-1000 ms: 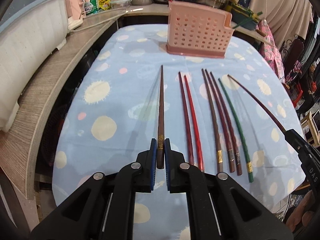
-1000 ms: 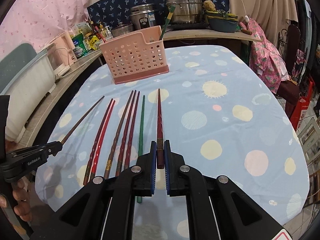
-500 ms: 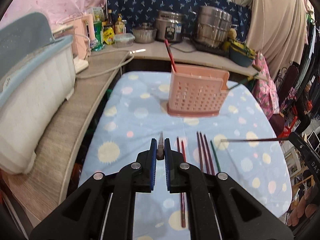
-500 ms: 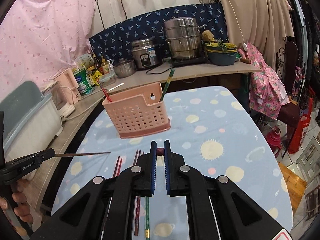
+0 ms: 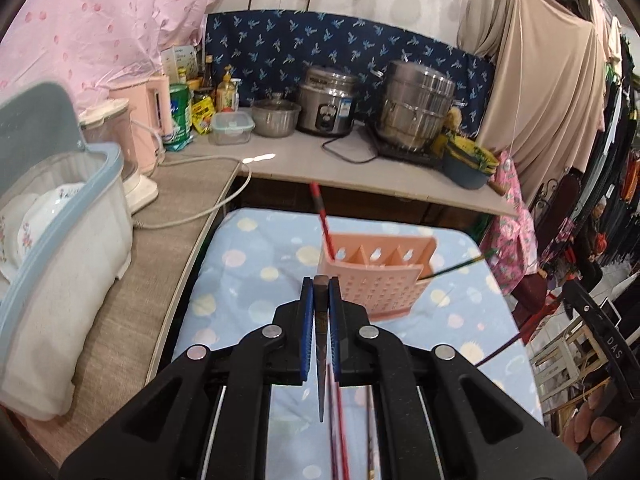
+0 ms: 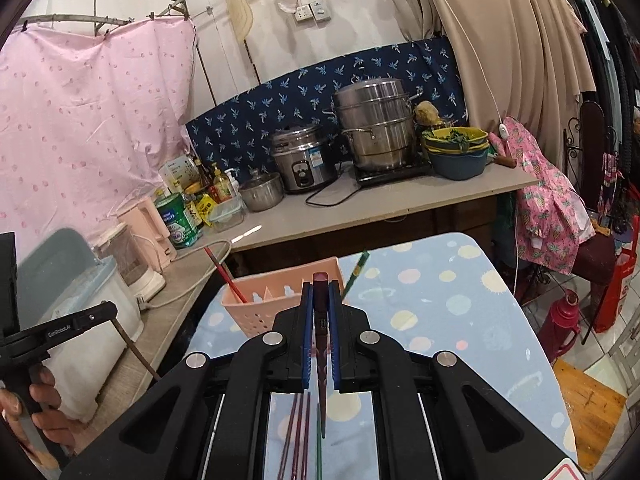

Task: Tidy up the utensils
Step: 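Lift both chopsticks and insert them upright into the pink holder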

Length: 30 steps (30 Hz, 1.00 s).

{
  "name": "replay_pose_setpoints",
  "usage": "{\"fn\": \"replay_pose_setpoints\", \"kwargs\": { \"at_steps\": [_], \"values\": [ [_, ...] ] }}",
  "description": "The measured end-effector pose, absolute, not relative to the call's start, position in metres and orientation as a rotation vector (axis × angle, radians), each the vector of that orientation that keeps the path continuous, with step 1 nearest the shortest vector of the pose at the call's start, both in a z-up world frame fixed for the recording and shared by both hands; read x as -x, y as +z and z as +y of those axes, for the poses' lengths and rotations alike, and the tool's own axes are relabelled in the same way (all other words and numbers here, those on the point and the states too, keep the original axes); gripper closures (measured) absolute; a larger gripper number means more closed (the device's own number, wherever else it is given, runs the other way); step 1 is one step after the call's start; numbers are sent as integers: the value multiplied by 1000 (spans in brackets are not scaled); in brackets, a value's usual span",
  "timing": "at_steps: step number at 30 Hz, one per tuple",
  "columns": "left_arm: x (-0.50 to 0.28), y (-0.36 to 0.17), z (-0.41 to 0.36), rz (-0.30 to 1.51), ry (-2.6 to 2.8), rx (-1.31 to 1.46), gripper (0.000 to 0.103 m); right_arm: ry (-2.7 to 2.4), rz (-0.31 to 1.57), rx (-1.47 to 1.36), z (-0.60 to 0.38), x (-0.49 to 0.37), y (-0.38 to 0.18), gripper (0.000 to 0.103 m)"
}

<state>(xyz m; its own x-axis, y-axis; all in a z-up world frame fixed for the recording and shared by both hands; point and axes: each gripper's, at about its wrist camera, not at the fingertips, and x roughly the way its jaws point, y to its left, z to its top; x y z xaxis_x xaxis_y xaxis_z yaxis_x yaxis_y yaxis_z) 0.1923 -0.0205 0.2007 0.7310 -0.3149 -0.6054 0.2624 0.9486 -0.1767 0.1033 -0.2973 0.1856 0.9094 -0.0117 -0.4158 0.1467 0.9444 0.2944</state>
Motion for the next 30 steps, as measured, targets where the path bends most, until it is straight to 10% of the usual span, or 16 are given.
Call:
{"fn": "replay_pose_setpoints", "kwargs": {
  "at_steps": [14, 30],
  "values": [
    [-259, 294, -44, 455, -309, 161, 96, -34, 231, -354, -301, -188, 276, 96],
    [-315, 209, -65, 574, -268, 124, 96, -38, 430, -355, -293, -265, 183, 96]
  ]
}}
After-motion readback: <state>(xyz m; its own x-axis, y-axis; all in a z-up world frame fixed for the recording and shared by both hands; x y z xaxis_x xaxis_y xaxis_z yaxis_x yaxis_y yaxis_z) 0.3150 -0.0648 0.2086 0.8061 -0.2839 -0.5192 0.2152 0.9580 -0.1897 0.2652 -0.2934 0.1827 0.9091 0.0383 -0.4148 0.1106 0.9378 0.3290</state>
